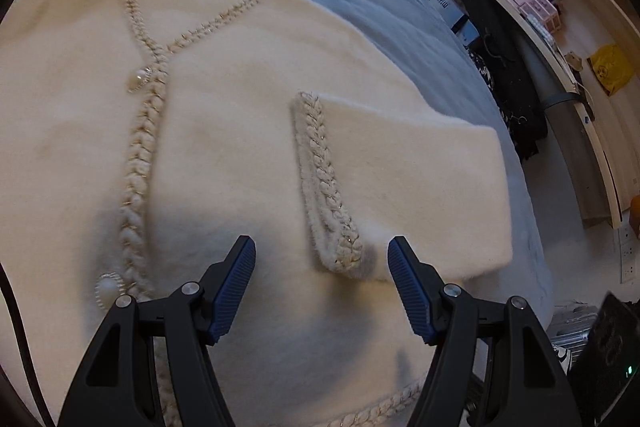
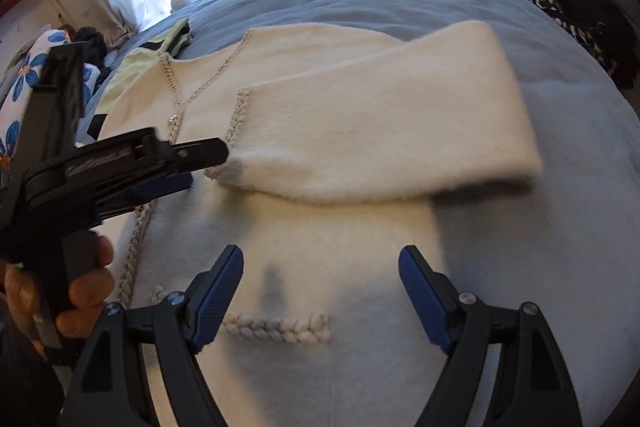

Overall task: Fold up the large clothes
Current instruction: 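Fold the held sleeve across the cardigan front with the right gripper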

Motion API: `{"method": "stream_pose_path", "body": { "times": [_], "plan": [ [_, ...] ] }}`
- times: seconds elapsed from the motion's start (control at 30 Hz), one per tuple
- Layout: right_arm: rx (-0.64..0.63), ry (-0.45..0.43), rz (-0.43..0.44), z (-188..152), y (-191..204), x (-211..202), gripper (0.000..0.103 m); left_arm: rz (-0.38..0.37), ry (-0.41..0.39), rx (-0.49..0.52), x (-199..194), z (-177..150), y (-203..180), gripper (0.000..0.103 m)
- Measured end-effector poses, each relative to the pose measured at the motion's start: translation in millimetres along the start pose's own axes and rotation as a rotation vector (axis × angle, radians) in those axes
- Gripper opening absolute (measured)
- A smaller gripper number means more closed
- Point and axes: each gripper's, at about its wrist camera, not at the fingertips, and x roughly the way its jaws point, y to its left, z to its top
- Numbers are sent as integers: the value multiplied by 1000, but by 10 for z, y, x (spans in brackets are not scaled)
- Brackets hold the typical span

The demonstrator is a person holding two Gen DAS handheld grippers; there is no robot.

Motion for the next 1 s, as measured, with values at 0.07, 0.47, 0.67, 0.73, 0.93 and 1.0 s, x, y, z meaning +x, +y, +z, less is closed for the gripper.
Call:
{"method": "stream_pose_path", "body": {
  "times": [0.07, 0.47, 0.67, 0.73, 0.93, 1.0],
  "plan": [
    [25, -13, -23, -50, -60, -47, 80, 0, 5, -12, 86, 19, -11, 67],
    [144, 27, -31, -201, -401, 21, 80, 143, 16, 151, 393, 92, -552, 15],
    [152, 37, -50, -272, -433, -8, 80, 215, -168, 318, -192, 204, -938, 14],
    [157, 27, -46, -268, -437, -37, 80, 226, -247, 343, -546, 270, -913, 14],
    [157, -7, -27, -228, -380, -88, 80, 378, -412, 355, -1213, 491, -565, 15],
    [138, -9, -33, -211, -320, -77, 80, 425, -391, 310, -1270, 519, -256, 15]
  ]
}}
